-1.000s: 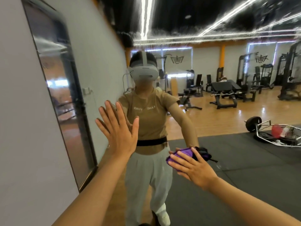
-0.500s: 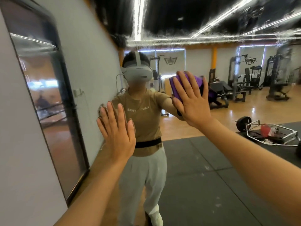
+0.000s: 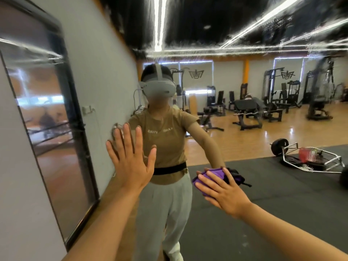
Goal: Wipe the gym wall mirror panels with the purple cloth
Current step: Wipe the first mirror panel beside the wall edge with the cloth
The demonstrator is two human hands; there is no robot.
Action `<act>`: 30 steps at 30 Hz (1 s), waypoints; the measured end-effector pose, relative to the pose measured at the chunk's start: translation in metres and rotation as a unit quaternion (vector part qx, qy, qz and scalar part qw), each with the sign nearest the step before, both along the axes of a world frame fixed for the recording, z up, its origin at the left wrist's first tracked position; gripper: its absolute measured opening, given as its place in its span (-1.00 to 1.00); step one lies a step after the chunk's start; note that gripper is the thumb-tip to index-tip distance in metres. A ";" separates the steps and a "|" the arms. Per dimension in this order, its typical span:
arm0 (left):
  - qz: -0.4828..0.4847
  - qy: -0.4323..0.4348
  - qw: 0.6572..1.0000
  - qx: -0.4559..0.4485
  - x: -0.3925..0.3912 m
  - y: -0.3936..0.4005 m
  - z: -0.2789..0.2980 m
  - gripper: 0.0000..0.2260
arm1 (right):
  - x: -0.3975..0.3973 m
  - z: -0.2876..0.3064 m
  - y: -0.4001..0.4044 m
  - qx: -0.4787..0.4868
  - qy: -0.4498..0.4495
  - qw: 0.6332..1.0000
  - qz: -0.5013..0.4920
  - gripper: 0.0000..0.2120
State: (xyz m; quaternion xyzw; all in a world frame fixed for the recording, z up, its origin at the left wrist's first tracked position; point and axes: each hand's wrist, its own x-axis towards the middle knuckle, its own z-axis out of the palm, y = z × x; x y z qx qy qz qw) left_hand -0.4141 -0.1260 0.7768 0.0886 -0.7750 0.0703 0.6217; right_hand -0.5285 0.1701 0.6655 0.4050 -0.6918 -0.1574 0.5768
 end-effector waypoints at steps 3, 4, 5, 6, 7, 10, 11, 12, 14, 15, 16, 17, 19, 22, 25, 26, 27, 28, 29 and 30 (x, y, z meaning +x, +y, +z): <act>0.017 -0.005 1.000 -0.014 0.001 0.000 0.000 -0.24 | -0.007 0.034 0.007 0.032 0.002 0.999 0.022 -0.50; 0.018 -0.007 1.000 -0.015 0.001 0.000 0.000 -0.23 | -0.008 0.052 0.007 0.018 0.001 0.999 0.030 -0.50; 0.021 -0.008 1.000 -0.016 0.001 0.000 0.000 -0.23 | -0.008 0.073 0.006 -0.005 -0.005 0.999 0.036 -0.50; 0.024 -0.008 1.000 -0.017 0.001 0.000 0.001 -0.23 | -0.008 0.096 0.005 -0.030 -0.015 0.999 0.041 -0.50; 0.027 -0.009 0.999 -0.018 0.001 0.000 0.001 -0.23 | -0.008 0.120 0.004 -0.053 -0.026 0.997 0.044 -0.50; 0.032 -0.013 0.999 -0.013 0.002 0.000 0.001 -0.24 | -0.008 0.194 0.003 -0.147 -0.039 0.988 0.039 -0.48; 0.030 -0.014 0.999 -0.010 0.002 0.000 0.001 -0.25 | -0.009 0.213 0.002 -0.188 -0.049 0.980 0.037 -0.47; 0.028 -0.013 0.999 -0.007 0.003 0.002 0.002 -0.25 | -0.009 0.227 0.001 -0.227 -0.059 0.971 0.037 -0.46; 0.022 -0.011 1.000 0.005 0.004 0.008 0.003 -0.24 | -0.010 0.235 -0.005 -0.282 -0.068 0.956 0.041 -0.45; 0.018 -0.008 1.000 0.015 0.004 0.013 0.004 -0.23 | -0.010 0.230 -0.008 -0.298 -0.066 0.951 0.043 -0.45; 0.014 -0.005 1.000 0.027 0.004 0.019 0.005 -0.22 | -0.009 0.220 -0.010 -0.308 -0.061 0.949 0.043 -0.45; 0.011 -0.003 0.999 0.039 0.003 0.025 0.006 -0.20 | -0.009 0.204 -0.011 -0.308 -0.055 0.949 0.042 -0.45; 0.010 0.000 0.998 0.059 0.000 0.034 0.007 -0.17 | -0.009 0.162 -0.009 -0.289 -0.054 0.955 0.038 -0.44; 0.014 0.009 0.998 0.067 -0.005 0.037 0.008 -0.15 | -0.006 0.076 0.000 -0.249 -0.070 0.965 0.028 -0.42; 0.014 0.009 0.998 0.068 -0.008 0.036 0.007 -0.15 | -0.010 0.005 0.013 -0.204 -0.077 0.976 -0.006 -0.43; 0.016 0.008 0.997 0.069 -0.010 0.035 0.007 -0.16 | -0.011 -0.005 0.017 -0.197 -0.076 0.977 -0.017 -0.43; 0.020 0.007 0.997 0.070 -0.010 0.034 0.006 -0.16 | -0.012 -0.008 0.019 -0.191 -0.075 0.978 -0.023 -0.43; 0.026 0.004 0.997 0.067 -0.011 0.032 0.006 -0.18 | -0.012 -0.006 0.021 -0.182 -0.075 0.980 -0.024 -0.43; 0.032 0.001 0.998 0.063 -0.012 0.031 0.005 -0.20 | -0.013 -0.002 0.022 -0.173 -0.076 0.982 -0.020 -0.43; 0.036 -0.001 0.998 0.058 -0.013 0.031 0.004 -0.22 | -0.014 0.005 0.023 -0.170 -0.078 0.982 -0.016 -0.43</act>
